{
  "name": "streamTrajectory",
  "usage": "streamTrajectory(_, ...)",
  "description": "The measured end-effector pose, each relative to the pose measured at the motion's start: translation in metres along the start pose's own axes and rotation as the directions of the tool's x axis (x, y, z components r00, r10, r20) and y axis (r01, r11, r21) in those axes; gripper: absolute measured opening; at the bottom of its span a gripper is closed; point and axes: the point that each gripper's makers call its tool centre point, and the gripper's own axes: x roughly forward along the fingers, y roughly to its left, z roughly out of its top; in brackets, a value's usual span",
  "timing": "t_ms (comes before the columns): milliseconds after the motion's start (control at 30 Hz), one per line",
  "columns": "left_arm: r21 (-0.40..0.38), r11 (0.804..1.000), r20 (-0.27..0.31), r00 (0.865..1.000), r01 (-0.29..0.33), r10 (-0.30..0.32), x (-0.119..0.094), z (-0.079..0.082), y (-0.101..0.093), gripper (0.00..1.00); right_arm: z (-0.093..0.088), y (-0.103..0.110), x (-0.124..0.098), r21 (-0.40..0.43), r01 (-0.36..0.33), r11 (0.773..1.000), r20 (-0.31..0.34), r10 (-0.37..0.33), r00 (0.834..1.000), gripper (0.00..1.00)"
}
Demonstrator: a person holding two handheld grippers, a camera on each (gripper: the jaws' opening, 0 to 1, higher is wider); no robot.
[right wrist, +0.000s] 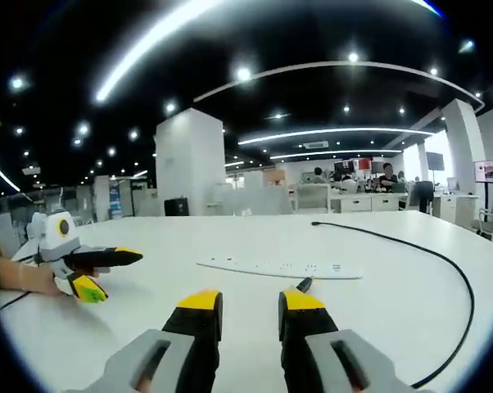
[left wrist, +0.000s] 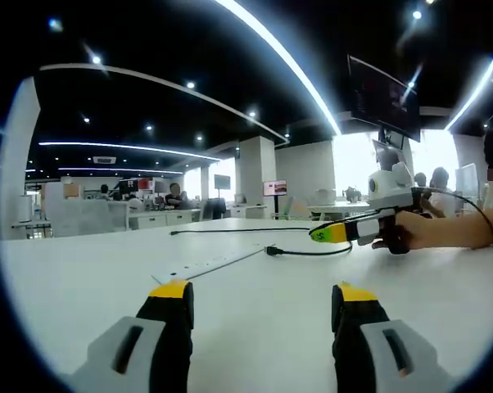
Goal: Locate the USB plug end of the data cable currently connected to the USB port on the desk. Grip the plug, withdraw it from the port, and place it onto the desktop.
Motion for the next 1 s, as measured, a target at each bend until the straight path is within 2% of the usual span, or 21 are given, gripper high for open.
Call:
streamTrajectory(233, -0.010, 1.000, 0.001, 1.000, -0.010, 0.010, 0.000, 0.000, 0.006, 0.68, 0.003, -0.007, -0.006, 0.013, 0.039, 0.999, 0.010, -0.039, 0.999, 0.30)
streamTrajectory(467, -0.007, 0.999, -0.008, 0.999, -0.038, 0.038, 0.000, -0.001, 0.015, 0.66, 0.008, -0.019, -0.013, 0.046, 0.112, 0.993, 0.030, -0.113, 0.993, 0.34)
streamTrajectory(633, 0.011, 0.995, -0.013, 0.995, -0.096, 0.096, -0.002, 0.000, 0.027, 0.64, 0.013, -0.025, -0.022, 0.052, 0.173, 0.984, 0.049, -0.175, 0.983, 0.37)
streamTrajectory(800, -0.010, 0.988, -0.001, 0.988, -0.155, 0.155, -0.011, 0.007, 0.034, 0.63, 0.023, -0.026, -0.033, 0.037, 0.211, 0.977, 0.068, -0.213, 0.975, 0.38)
streamTrajectory(1000, -0.027, 0.974, -0.009, 0.974, -0.226, 0.226, -0.036, 0.018, 0.032, 0.63, 0.043, -0.024, -0.055, 0.077, 0.251, 0.965, 0.110, -0.258, 0.960, 0.43)
